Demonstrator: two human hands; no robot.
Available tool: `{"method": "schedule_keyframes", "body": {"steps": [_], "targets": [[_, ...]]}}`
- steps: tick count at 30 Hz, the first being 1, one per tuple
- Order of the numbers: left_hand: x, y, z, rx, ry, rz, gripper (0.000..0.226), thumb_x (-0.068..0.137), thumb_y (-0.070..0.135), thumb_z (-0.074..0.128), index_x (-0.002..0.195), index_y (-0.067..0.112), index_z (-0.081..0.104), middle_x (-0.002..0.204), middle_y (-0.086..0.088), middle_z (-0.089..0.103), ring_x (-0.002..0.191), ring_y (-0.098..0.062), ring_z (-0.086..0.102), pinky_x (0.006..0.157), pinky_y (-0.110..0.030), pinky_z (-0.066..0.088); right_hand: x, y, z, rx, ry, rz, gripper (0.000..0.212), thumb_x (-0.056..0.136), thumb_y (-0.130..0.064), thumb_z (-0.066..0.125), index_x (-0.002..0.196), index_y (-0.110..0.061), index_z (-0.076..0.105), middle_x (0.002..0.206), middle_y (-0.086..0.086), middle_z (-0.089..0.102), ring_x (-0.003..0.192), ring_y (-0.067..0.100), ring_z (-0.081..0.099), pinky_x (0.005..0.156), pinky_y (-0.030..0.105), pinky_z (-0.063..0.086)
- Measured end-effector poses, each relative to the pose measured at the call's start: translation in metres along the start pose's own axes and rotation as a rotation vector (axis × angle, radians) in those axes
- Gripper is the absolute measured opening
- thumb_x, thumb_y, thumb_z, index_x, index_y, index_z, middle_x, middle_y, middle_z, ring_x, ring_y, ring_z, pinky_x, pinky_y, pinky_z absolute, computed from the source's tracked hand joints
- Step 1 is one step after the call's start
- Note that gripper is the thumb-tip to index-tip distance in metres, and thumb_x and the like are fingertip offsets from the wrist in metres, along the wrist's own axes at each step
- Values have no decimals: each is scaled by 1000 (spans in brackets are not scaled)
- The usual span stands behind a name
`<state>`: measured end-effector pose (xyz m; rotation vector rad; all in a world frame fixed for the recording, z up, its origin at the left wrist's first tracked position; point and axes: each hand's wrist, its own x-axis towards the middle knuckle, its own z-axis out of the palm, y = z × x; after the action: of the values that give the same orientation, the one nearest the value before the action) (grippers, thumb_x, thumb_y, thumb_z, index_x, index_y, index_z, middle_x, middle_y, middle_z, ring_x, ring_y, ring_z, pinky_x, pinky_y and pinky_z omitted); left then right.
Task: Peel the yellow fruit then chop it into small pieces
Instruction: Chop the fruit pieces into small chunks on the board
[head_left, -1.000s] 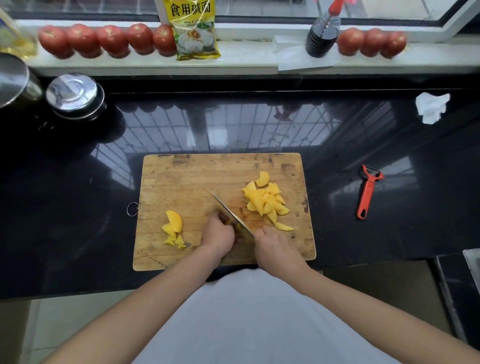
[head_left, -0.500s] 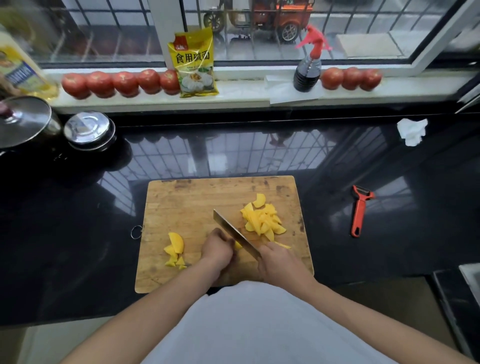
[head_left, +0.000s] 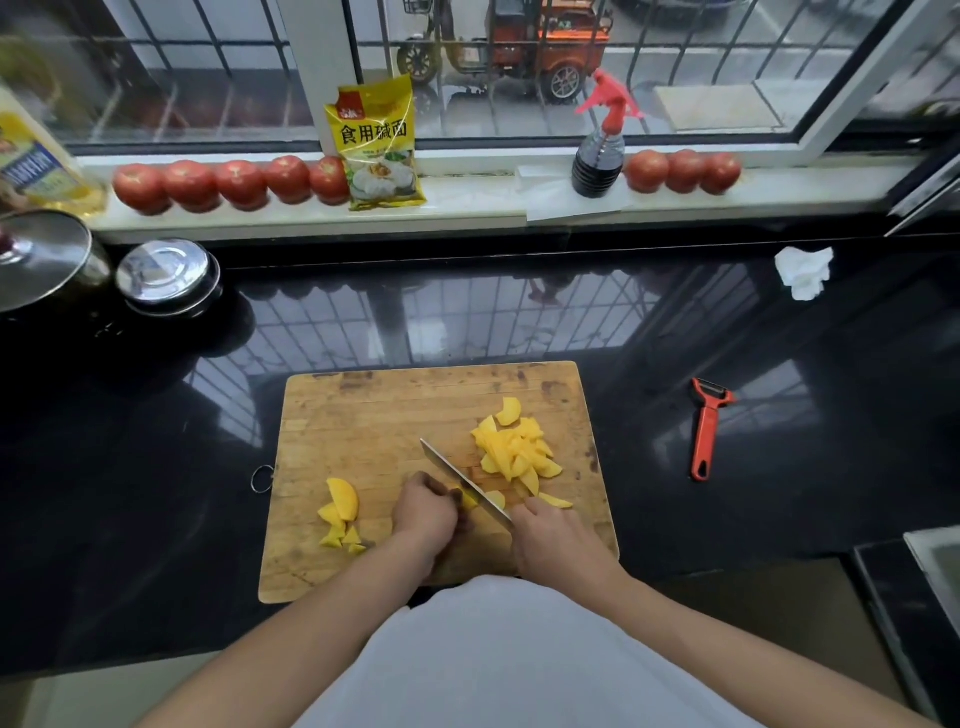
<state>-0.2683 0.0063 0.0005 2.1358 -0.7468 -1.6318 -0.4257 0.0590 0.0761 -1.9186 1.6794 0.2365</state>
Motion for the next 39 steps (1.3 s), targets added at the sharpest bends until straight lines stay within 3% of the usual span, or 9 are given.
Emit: {"method": "schedule_keyframes", "body": {"steps": [5, 7, 13, 17, 20, 25, 30, 36, 39], "targets": [[-3, 0, 6, -83, 11, -21, 14, 105, 7, 43, 95, 16, 47, 92, -21, 69, 69, -32, 67, 58, -40, 62, -2, 2, 1, 3, -10, 5, 18, 105, -21, 47, 117, -18, 60, 111, 3, 59, 95, 24, 59, 81, 40, 55], [-4, -1, 9, -118, 2, -28, 17, 106, 5, 41, 93, 15, 44, 88, -19, 65, 70, -31, 63, 62, -40, 61, -4, 3, 1, 13, 1, -3, 18, 105, -21, 47, 117, -18, 60, 111, 2, 59, 92, 22, 57, 78, 37, 53], [-5, -4, 9, -131, -14, -3, 19, 105, 1, 35, 93, 15, 41, 85, -17, 61, 70, -30, 60, 50, -31, 55, -13, 6, -4, -53, 34, -44, 17, 106, -17, 41, 113, -17, 57, 106, 2, 57, 86, 23, 53, 68, 33, 38], [-7, -3, 9, -91, -22, 7, 21, 102, -1, 30, 93, 14, 42, 87, -17, 59, 73, -30, 59, 47, -29, 53, -17, 10, 0, -71, 6, -20, 16, 106, -18, 40, 110, -15, 56, 103, 1, 53, 85, 27, 56, 70, 41, 48], [-9, -2, 7, -76, -28, 7, 21, 104, -1, 32, 93, 15, 43, 87, -16, 59, 74, -30, 60, 49, -29, 54, -19, 14, 1, -67, -1, 11, 19, 106, -20, 39, 111, -17, 56, 105, 1, 55, 89, 32, 62, 76, 48, 53], [-12, 1, 4, -71, -33, 5, 20, 104, 1, 34, 94, 15, 43, 90, -18, 62, 72, -30, 63, 53, -32, 56, -19, 14, 0, -49, -9, 7, 22, 107, -23, 39, 110, -16, 60, 98, -1, 54, 88, 27, 61, 74, 41, 53], [-14, 3, 2, -75, -42, 12, 21, 104, 0, 35, 92, 15, 43, 90, -18, 63, 73, -30, 63, 54, -31, 55, -16, 14, -3, -90, -57, 9, 20, 106, -21, 39, 113, -16, 58, 105, 3, 56, 91, 30, 63, 74, 43, 54], [-14, 4, -3, -70, -53, 2, 22, 104, -2, 39, 91, 16, 43, 92, -16, 67, 74, -31, 67, 55, -33, 58, -25, 20, -10, -163, -110, 25, 20, 104, -18, 41, 116, -17, 57, 103, -1, 51, 92, 27, 64, 66, 33, 43], [-13, 5, -5, -71, -68, -7, 19, 105, -1, 40, 94, 14, 46, 93, -17, 69, 76, -30, 72, 59, -34, 60, -24, 20, -9, -153, -142, 55, 20, 105, -20, 43, 118, -18, 57, 110, 1, 56, 94, 23, 63, 71, 31, 48]]}}
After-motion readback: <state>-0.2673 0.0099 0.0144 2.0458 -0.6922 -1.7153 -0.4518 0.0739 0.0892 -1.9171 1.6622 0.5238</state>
